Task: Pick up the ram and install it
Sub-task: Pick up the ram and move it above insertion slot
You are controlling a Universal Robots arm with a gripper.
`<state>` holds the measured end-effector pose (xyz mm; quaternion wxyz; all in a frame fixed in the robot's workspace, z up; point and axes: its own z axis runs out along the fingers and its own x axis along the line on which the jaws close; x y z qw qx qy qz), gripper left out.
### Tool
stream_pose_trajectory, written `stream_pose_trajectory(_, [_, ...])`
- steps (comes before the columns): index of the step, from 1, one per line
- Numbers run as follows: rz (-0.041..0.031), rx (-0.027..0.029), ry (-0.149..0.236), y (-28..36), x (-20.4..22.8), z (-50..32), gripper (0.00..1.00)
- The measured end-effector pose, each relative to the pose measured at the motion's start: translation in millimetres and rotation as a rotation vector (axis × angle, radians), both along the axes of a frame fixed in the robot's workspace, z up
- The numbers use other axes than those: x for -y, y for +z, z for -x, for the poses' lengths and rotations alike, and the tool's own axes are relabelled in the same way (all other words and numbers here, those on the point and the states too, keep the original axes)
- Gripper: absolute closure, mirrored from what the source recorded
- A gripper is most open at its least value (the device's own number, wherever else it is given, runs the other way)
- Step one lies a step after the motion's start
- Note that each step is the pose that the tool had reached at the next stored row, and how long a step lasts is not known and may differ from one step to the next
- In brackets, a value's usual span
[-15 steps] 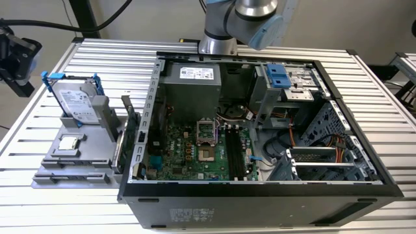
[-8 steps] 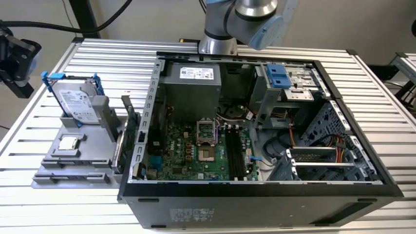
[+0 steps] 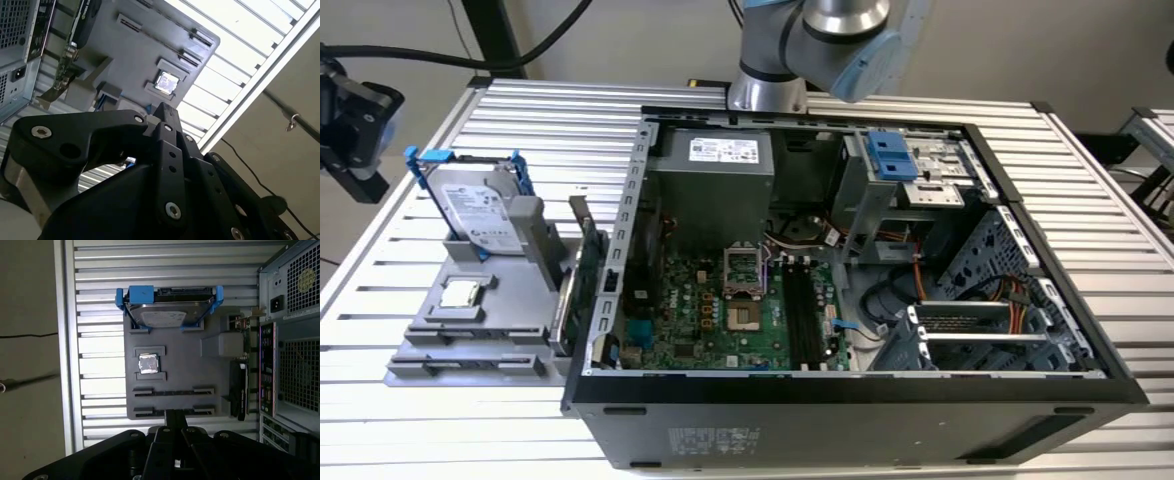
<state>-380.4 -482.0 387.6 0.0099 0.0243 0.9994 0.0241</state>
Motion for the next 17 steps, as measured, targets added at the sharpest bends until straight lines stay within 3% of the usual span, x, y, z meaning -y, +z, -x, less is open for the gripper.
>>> stream_pose_trajectory(4, [-0.0001, 0.0, 0.0, -0.1, 1.0, 0.0, 1.0])
stream_pose_trajectory(10, [0.0, 0.0, 0.0, -0.7, 7.3, 0.0, 1.0])
stream_pose_trajectory(13, [0.0, -0.0001, 0.0, -1.4, 12.8, 0.0, 1.0])
stream_pose_trajectory(17, [-0.0001, 0.0001, 0.004, -2.6, 15.2, 0.0, 1.0])
